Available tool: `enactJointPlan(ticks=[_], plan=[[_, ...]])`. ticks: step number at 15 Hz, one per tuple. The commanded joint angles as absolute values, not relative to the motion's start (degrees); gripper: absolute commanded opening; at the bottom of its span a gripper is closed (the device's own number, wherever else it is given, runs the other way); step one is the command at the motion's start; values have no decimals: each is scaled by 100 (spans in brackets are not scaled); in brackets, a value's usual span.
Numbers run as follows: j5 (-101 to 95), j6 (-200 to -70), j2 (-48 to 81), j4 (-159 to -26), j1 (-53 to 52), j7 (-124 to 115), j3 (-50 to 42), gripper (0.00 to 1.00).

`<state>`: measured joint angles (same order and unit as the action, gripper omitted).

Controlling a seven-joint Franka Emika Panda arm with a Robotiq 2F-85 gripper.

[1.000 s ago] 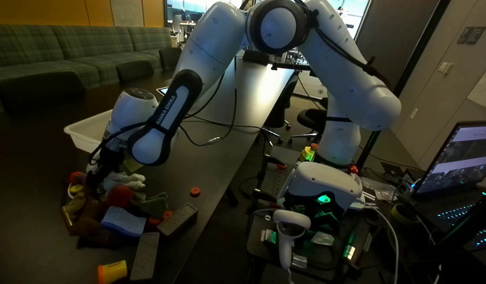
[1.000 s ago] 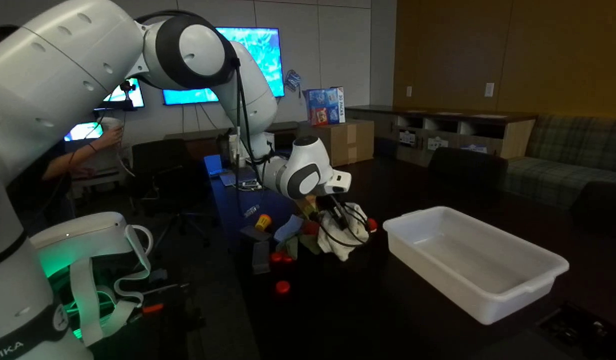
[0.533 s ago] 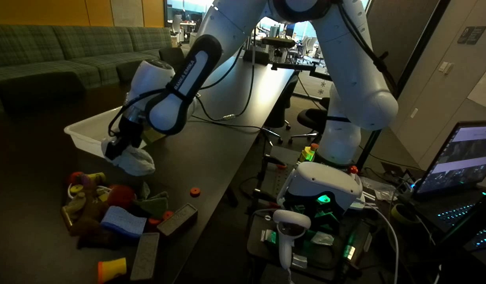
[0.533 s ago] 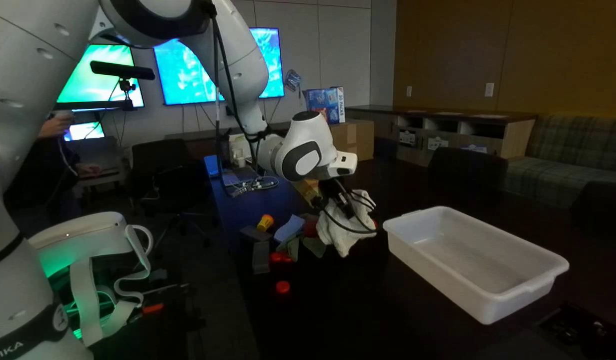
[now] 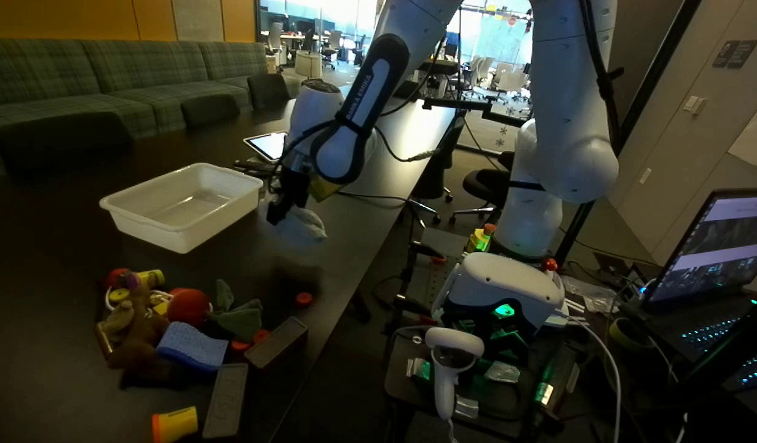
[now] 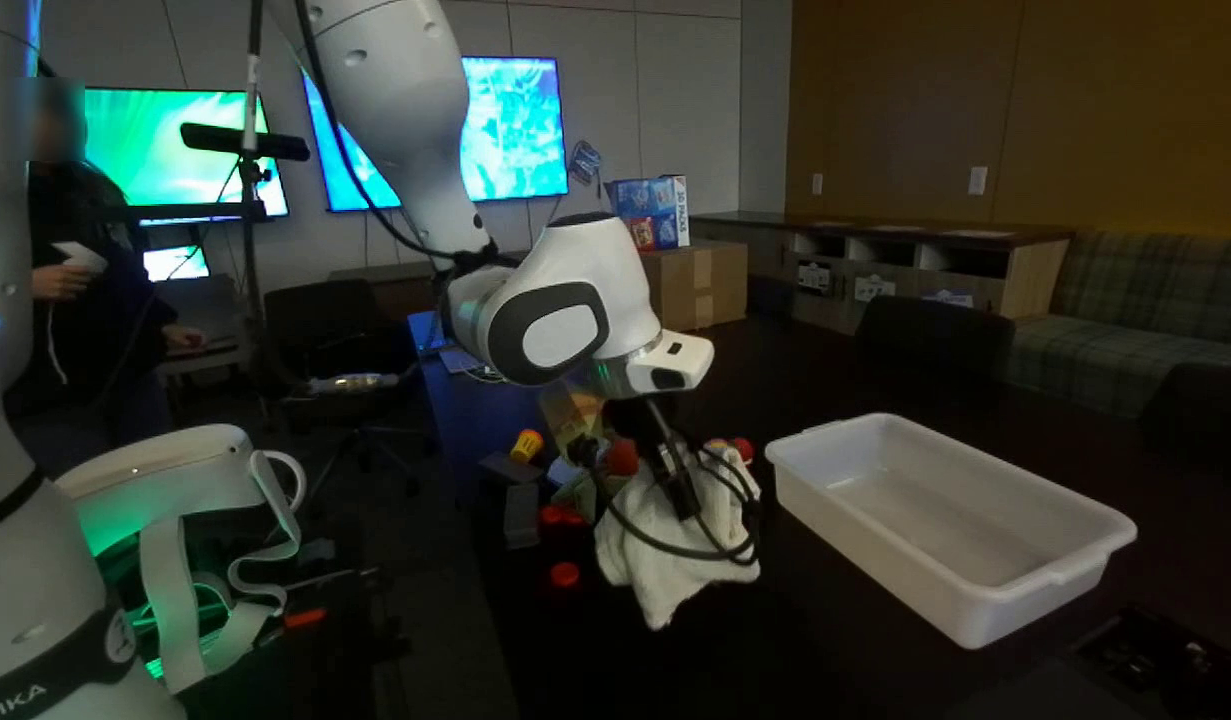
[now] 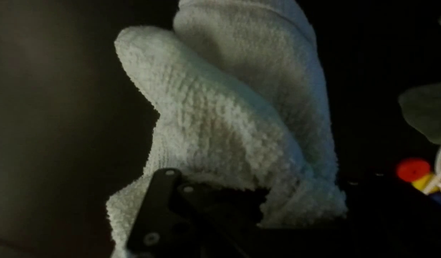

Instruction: Use the cloth to wipe the objects on the table

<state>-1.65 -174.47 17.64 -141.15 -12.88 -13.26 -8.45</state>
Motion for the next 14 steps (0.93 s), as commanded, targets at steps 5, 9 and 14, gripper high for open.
enactJointPlan(ticks=[5,9,14], plan=[[-1114,-17046,1290,-15529,-2568,-2654,-1795,1],[-889,-17069,1595,-15519,-2885,-3062,-1014,1],[-568,-16930,1680,-15231,-2971,-2934,-44,1]])
